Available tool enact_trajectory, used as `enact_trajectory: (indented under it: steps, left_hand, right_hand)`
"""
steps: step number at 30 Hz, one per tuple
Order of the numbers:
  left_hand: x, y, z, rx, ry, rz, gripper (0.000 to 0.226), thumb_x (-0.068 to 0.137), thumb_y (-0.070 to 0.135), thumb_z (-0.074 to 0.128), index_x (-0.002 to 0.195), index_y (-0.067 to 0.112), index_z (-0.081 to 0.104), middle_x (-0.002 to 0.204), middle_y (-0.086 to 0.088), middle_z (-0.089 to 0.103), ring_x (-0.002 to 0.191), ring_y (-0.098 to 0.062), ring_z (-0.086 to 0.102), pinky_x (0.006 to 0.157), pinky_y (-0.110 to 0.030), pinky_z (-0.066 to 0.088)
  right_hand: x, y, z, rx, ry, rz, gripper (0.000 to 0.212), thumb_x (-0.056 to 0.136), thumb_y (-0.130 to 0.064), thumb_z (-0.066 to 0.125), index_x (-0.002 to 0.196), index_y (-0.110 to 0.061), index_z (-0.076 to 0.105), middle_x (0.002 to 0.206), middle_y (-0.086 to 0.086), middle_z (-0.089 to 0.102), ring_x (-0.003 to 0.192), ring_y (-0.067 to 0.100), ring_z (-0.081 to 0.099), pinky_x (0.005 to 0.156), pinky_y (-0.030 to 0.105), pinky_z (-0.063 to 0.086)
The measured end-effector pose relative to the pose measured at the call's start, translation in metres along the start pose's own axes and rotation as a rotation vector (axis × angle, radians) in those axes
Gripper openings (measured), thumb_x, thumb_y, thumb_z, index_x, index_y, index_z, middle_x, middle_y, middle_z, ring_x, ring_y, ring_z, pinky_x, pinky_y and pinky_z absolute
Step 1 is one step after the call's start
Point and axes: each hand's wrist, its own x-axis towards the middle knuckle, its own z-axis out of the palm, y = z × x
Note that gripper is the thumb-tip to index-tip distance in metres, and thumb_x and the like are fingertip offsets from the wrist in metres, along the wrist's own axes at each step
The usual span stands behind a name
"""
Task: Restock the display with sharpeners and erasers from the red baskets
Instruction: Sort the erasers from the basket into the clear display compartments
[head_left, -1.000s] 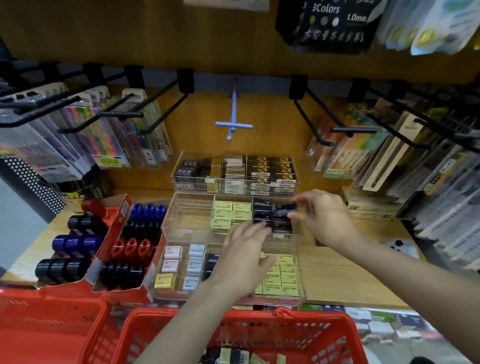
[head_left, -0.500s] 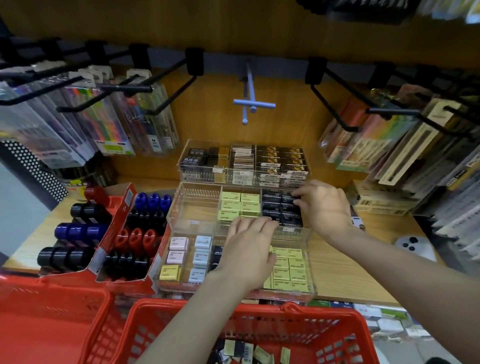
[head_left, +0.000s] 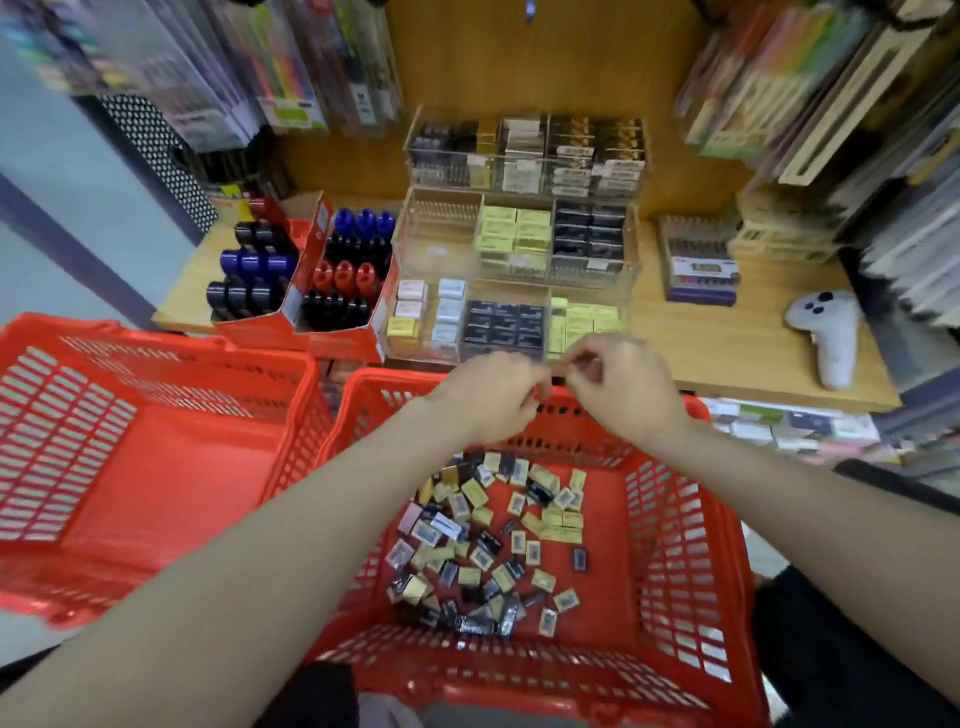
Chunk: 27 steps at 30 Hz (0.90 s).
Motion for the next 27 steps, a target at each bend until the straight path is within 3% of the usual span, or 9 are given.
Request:
enact_trajectory:
  steps: [3, 5, 7, 9, 13, 16, 21, 25, 27]
  left_hand:
    - [-0.04, -0.008, 0.036, -0.042, -0.357, -0.12, 0.023, 0.095, 0.021, 0.057, 0.114, 0.017, 0.068, 0.114, -0.002, 0.068, 0.107, -0.023, 0.061, 0.09, -0.034, 0.049]
    - [-0.061, -0.02, 0.058, -0.138, -0.466, -0.202, 0.025, 0.097, 0.02, 0.056, 0.119, 0.013, 0.067, 0.122, -0.006, 0.065, 0.113, -0.025, 0.059, 0.095, -0.036, 0.048]
    - [-0.073, -0.04, 0.074, -0.173, -0.503, -0.271, 0.028, 0.098, 0.015, 0.055, 0.124, 0.009, 0.065, 0.127, -0.009, 0.063, 0.116, -0.025, 0.058, 0.095, -0.031, 0.047]
    - [-0.08, -0.063, 0.089, -0.19, -0.509, -0.347, 0.032, 0.098, 0.011, 0.054, 0.129, 0.009, 0.06, 0.13, -0.011, 0.061, 0.117, -0.025, 0.058, 0.088, -0.022, 0.042]
    - [-0.087, -0.101, 0.136, -0.161, -0.463, -0.508, 0.046, 0.094, 0.024, 0.063, 0.137, 0.016, 0.048, 0.134, -0.01, 0.055, 0.119, -0.027, 0.056, 0.092, -0.031, 0.046]
    - [-0.088, -0.106, 0.184, -0.258, -0.446, -0.591, 0.063, 0.088, 0.031, 0.071, 0.141, 0.019, 0.041, 0.143, -0.01, 0.039, 0.126, -0.029, 0.045, 0.097, -0.034, 0.044]
    - [-0.085, -0.103, 0.236, -0.097, -0.352, -0.542, 0.086, 0.08, 0.042, 0.075, 0.149, 0.023, 0.026, 0.151, -0.006, 0.028, 0.139, -0.027, 0.024, 0.115, -0.037, 0.021]
    - [-0.095, -0.107, 0.248, -0.158, -0.321, -0.525, 0.086, 0.077, 0.032, 0.079, 0.148, 0.037, 0.031, 0.146, -0.007, 0.024, 0.132, -0.029, 0.03, 0.111, -0.035, 0.033]
    - [-0.1, -0.11, 0.251, -0.261, -0.279, -0.502, 0.083, 0.075, 0.021, 0.081, 0.145, 0.032, 0.039, 0.143, -0.006, 0.026, 0.125, -0.026, 0.041, 0.106, -0.032, 0.04]
  right_hand:
    - [-0.049, 0.004, 0.042, 0.222, -0.282, 0.332, 0.016, 0.085, -0.01, 0.063, 0.086, -0.023, 0.073, 0.086, -0.007, 0.069, 0.08, 0.011, 0.065, 0.065, 0.006, 0.043]
    - [-0.07, 0.006, 0.068, 0.313, -0.388, 0.458, 0.022, 0.088, -0.01, 0.061, 0.079, -0.029, 0.069, 0.083, -0.007, 0.067, 0.08, 0.012, 0.067, 0.059, 0.002, 0.042]
    - [-0.08, 0.01, 0.091, 0.399, -0.455, 0.553, 0.027, 0.089, -0.01, 0.061, 0.073, -0.03, 0.066, 0.089, -0.002, 0.07, 0.092, 0.019, 0.069, 0.079, 0.019, 0.055]
    - [-0.082, 0.018, 0.11, 0.422, -0.509, 0.608, 0.027, 0.09, -0.007, 0.062, 0.073, -0.028, 0.066, 0.1, 0.005, 0.072, 0.101, 0.024, 0.068, 0.093, 0.036, 0.054]
    - [-0.085, 0.039, 0.148, 0.385, -0.594, 0.603, 0.022, 0.089, -0.002, 0.058, 0.084, -0.02, 0.07, 0.082, -0.005, 0.065, 0.088, 0.02, 0.065, 0.08, 0.031, 0.054]
    - [-0.096, 0.047, 0.18, 0.333, -0.669, 0.583, 0.022, 0.089, 0.0, 0.059, 0.106, -0.008, 0.071, 0.094, 0.002, 0.066, 0.087, 0.014, 0.06, 0.079, 0.026, 0.049]
    - [-0.114, 0.039, 0.205, 0.189, -0.685, 0.445, 0.022, 0.085, -0.014, 0.069, 0.106, -0.021, 0.069, 0.089, -0.006, 0.068, 0.089, 0.013, 0.066, 0.076, 0.028, 0.054]
    - [-0.117, 0.026, 0.218, -0.039, -0.699, 0.215, 0.04, 0.088, -0.037, 0.067, 0.125, -0.029, 0.057, 0.121, -0.007, 0.057, 0.112, 0.017, 0.056, 0.086, 0.035, 0.052]
    - [-0.12, 0.019, 0.228, -0.111, -0.715, 0.182, 0.047, 0.091, -0.042, 0.063, 0.133, -0.027, 0.049, 0.129, -0.006, 0.052, 0.117, 0.018, 0.054, 0.088, 0.033, 0.05]
